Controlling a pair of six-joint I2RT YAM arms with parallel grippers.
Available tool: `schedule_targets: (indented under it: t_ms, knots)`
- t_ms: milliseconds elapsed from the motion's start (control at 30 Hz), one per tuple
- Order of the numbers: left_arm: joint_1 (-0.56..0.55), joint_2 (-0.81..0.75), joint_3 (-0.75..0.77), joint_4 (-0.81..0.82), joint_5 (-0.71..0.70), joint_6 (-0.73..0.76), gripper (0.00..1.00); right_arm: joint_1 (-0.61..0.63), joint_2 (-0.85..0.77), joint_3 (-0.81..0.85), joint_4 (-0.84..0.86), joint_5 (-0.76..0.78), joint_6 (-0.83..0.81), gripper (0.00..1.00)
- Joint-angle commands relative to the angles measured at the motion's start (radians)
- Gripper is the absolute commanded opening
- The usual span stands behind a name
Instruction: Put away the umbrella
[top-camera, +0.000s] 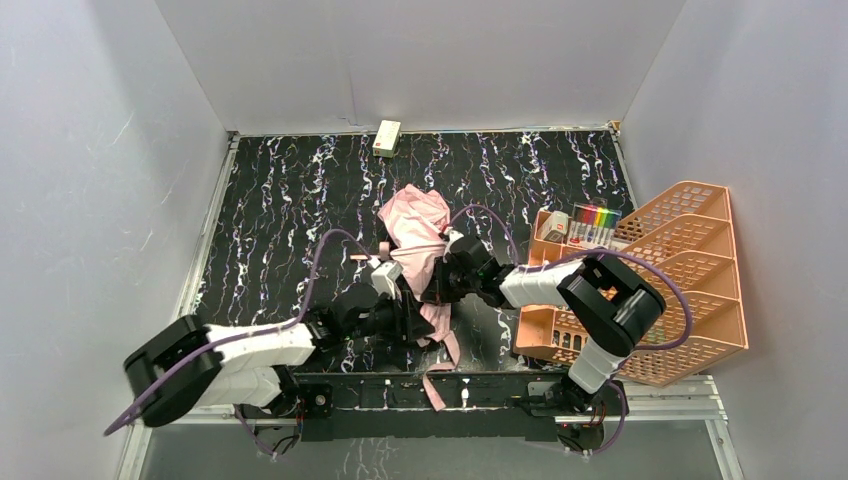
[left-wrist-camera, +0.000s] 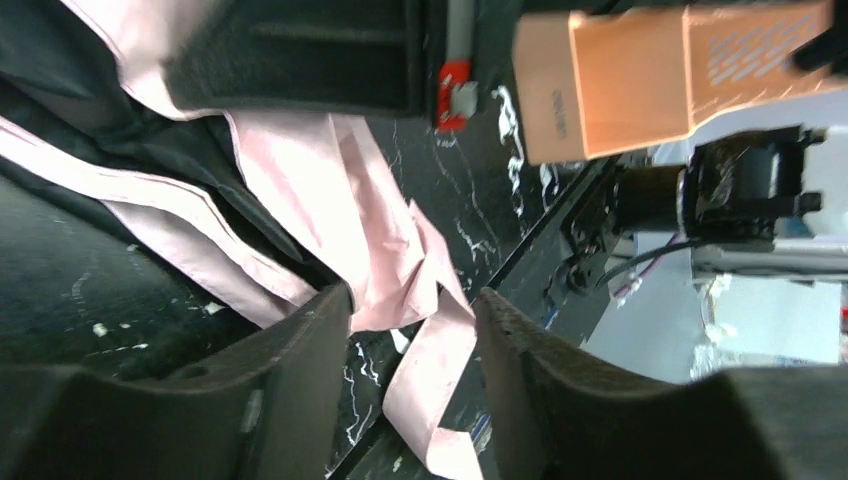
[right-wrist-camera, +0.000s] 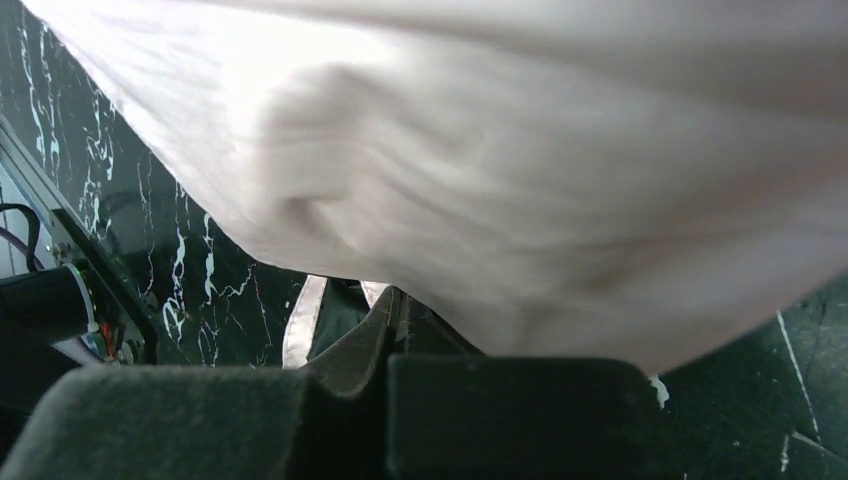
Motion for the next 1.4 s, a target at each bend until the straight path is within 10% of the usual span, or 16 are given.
schedule_targets:
  t_ms: [0,400,800,1367]
  knots:
    - [-0.002,-0.202,0.070,-0.204,-0.191,0.025,0.52,-0.001,-0.007,-0.115,0.008,0.156,-0.023,0.00]
    - [0.315,-0.278,0.373,-0.627,-0.226,0.137,0.66,-0.002,-0.015,-0.135,-0.017,0.204,-0.098,0.05]
    - [0.593,0.030,0.530,-0.435,0.052,0.087,0.80,-0.002,-0.012,-0.162,0.057,0.113,-0.151,0.00]
    - [0.655,0.353,0.541,-0.104,0.183,-0.074,0.98,-0.002,-0.032,-0.146,0.035,0.048,-0.182,0.00]
